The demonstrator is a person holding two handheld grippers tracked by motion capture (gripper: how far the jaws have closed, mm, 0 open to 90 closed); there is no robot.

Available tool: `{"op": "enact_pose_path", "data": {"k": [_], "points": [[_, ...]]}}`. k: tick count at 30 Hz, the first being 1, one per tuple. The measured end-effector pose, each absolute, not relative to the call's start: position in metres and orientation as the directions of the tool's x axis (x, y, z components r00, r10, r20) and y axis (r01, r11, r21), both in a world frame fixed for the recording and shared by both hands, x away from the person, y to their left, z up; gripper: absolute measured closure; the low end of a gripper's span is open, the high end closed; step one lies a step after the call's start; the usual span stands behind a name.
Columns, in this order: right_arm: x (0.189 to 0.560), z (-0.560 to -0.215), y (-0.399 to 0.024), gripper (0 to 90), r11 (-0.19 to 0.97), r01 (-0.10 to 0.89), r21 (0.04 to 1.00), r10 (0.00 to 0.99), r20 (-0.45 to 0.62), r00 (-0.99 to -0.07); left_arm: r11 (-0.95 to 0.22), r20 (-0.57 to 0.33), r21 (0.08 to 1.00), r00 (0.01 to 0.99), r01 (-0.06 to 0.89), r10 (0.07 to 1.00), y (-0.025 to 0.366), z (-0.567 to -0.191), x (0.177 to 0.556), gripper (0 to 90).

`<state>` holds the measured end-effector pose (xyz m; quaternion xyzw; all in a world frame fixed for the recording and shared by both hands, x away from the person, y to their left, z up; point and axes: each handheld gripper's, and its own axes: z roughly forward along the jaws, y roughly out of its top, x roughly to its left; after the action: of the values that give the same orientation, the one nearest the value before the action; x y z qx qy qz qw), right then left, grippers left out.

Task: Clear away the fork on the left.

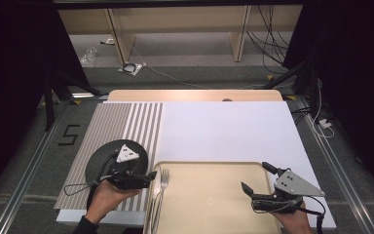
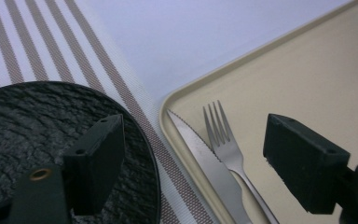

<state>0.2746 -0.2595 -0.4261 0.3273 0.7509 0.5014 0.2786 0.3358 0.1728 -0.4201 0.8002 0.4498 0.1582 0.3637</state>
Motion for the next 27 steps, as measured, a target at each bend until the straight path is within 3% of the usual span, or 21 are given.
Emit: {"op": "enact_pose_path", "data": {"k": [27], "points": [[0.274, -0.427, -0.259, 11.4, 0.288, 0.203, 0.936, 0.770, -0.100, -0.630, -0.136, -0.135, 0.749, 0.350, 0.649, 0.927, 0.217, -0.426, 0.332, 18.7]]}}
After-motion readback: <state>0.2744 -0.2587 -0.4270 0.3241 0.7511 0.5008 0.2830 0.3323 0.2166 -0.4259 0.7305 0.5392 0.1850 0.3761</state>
